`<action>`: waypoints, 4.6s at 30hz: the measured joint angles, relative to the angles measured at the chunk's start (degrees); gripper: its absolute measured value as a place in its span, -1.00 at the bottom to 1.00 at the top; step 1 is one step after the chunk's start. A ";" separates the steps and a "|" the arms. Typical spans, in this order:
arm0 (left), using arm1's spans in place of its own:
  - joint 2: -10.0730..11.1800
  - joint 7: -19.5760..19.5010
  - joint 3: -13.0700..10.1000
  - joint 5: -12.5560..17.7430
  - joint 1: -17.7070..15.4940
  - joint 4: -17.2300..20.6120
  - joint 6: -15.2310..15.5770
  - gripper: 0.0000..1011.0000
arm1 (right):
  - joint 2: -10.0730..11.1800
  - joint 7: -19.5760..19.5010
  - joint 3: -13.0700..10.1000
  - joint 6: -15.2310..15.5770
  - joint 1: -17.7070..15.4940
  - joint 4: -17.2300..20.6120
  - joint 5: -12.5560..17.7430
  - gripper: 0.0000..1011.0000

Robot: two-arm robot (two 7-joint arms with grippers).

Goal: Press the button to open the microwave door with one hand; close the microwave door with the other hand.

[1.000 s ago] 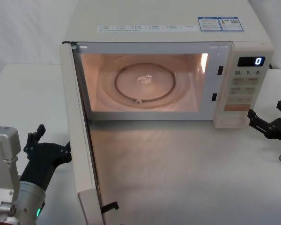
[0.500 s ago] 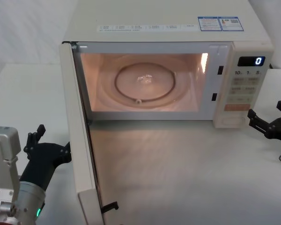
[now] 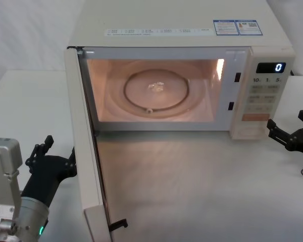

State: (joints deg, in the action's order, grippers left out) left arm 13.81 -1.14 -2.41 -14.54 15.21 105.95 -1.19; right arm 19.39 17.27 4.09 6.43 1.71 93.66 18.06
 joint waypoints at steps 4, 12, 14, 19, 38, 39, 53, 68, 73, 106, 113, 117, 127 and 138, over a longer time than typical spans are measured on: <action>-0.01 0.00 0.00 0.00 0.00 0.00 0.00 0.25 | 0.00 0.00 0.00 0.00 0.00 0.00 0.00 0.98; 0.00 0.00 0.00 0.00 0.00 0.00 0.00 -0.24 | 0.00 0.00 0.00 0.00 0.00 0.00 0.00 0.98; -0.01 0.00 0.00 0.00 0.00 0.00 0.00 -0.41 | 0.00 0.00 0.00 0.00 0.00 0.00 0.00 0.98; -0.01 0.00 0.00 0.00 0.00 0.00 0.00 -0.73 | 0.00 0.00 0.00 0.00 0.00 0.00 0.00 0.98; 0.00 0.00 0.00 0.00 0.00 0.00 0.00 -1.00 | 0.00 0.00 0.00 0.00 0.00 0.00 0.00 0.98; 0.00 0.00 0.00 0.00 0.00 0.00 0.00 -1.00 | 0.00 0.00 0.00 0.00 0.00 0.00 0.00 0.98; -0.17 -4.33 1.46 -1.49 0.31 -0.05 -0.99 -1.00 | 0.00 0.00 0.00 0.01 0.00 0.00 0.00 0.98; 3.57 -11.09 6.68 -4.14 5.21 5.72 -0.82 -1.00 | 0.00 0.00 0.00 0.00 0.00 0.00 0.00 0.98; 5.56 -14.18 8.22 -6.52 8.57 9.39 -1.35 -1.00 | 0.00 0.00 0.00 0.00 0.00 0.00 0.00 0.98; 13.43 -22.02 -0.76 -13.22 4.33 14.67 -0.87 -1.00 | 0.00 0.00 0.00 0.00 0.00 0.00 0.00 0.98; 11.57 -20.88 -6.06 -13.15 -2.38 11.05 0.10 -1.00 | 0.00 0.00 0.00 0.00 0.00 0.00 0.00 0.98; 10.25 -19.95 -8.72 -12.88 -6.07 8.80 0.90 -1.00 | 0.00 0.00 -0.01 0.00 0.00 0.00 0.00 0.98; 7.98 -17.81 -14.26 -11.53 -14.64 3.66 4.25 -1.00 | 0.00 0.00 -0.01 0.00 0.00 0.00 0.00 0.98; 7.10 -16.87 -19.09 -8.48 -22.30 1.02 9.36 -1.00 | 0.00 0.00 0.00 0.00 0.00 0.00 0.00 0.98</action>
State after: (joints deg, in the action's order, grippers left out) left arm 20.91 -18.01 -21.50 -23.02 -7.09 106.98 8.17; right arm 19.39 17.28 4.08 6.44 1.71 93.66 18.06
